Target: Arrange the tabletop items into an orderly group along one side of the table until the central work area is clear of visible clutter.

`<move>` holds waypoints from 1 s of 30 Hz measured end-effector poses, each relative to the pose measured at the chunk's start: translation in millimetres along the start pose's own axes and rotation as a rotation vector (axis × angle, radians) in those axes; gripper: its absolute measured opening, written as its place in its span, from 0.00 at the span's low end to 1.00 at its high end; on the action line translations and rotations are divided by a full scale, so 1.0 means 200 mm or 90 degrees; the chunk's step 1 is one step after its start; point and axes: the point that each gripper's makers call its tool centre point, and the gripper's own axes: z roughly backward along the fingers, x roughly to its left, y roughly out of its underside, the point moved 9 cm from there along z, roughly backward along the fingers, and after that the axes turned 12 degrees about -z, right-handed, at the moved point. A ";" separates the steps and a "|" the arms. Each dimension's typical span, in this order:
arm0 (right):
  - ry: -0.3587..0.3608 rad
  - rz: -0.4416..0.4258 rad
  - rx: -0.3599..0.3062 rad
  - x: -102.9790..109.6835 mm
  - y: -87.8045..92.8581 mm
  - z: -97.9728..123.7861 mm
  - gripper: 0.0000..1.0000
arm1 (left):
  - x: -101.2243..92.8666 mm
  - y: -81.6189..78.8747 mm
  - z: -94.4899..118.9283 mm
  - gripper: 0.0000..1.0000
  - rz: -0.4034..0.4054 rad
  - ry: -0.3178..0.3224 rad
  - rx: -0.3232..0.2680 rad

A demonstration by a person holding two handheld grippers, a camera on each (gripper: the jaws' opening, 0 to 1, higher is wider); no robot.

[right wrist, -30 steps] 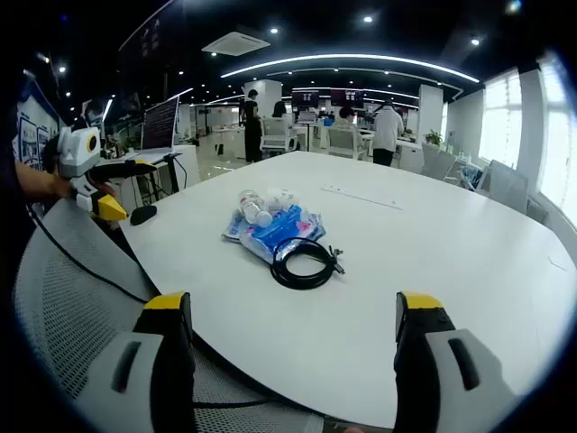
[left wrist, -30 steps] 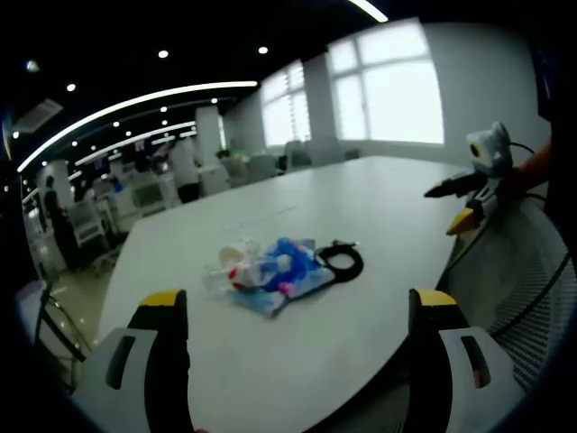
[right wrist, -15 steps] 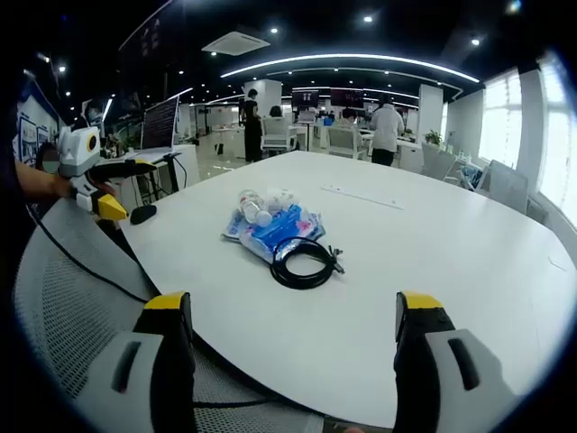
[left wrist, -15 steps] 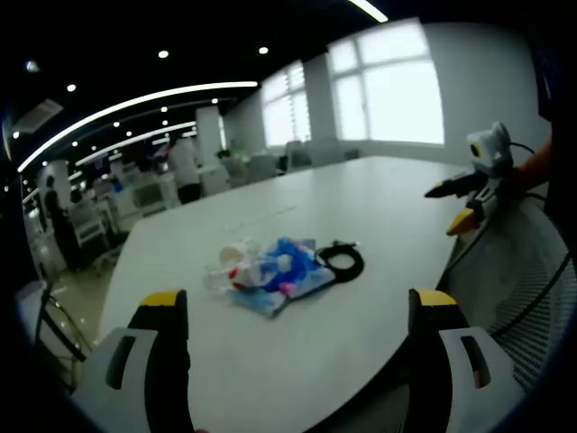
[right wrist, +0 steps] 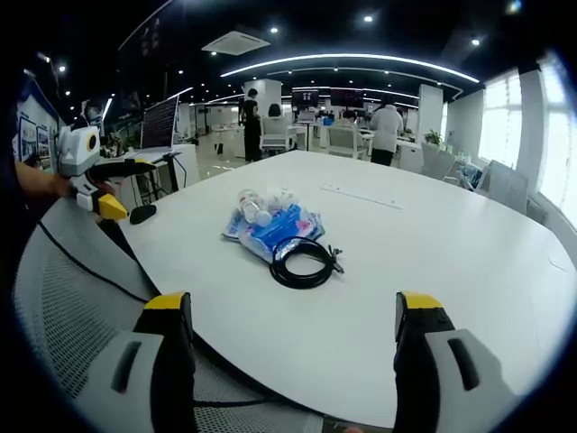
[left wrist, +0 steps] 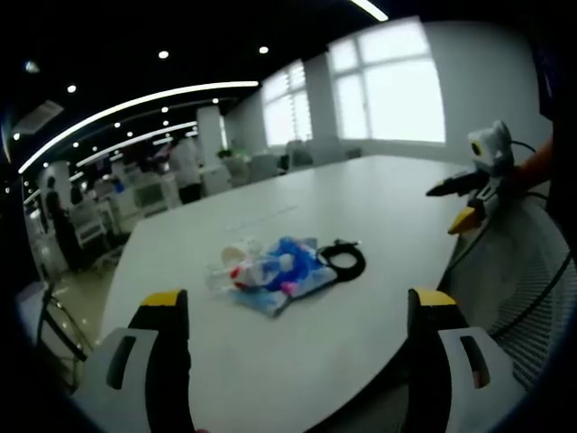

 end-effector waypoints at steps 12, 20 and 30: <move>-0.002 0.001 0.001 0.00 0.00 0.00 0.93 | 0.00 0.00 0.00 0.99 0.001 -0.004 0.001; -0.001 0.002 0.004 0.00 0.00 0.00 0.93 | 0.00 0.00 0.00 1.00 -0.003 0.001 0.004; 0.003 0.004 0.006 0.00 0.00 0.00 0.93 | -0.01 0.00 -0.02 1.00 -0.039 0.023 0.035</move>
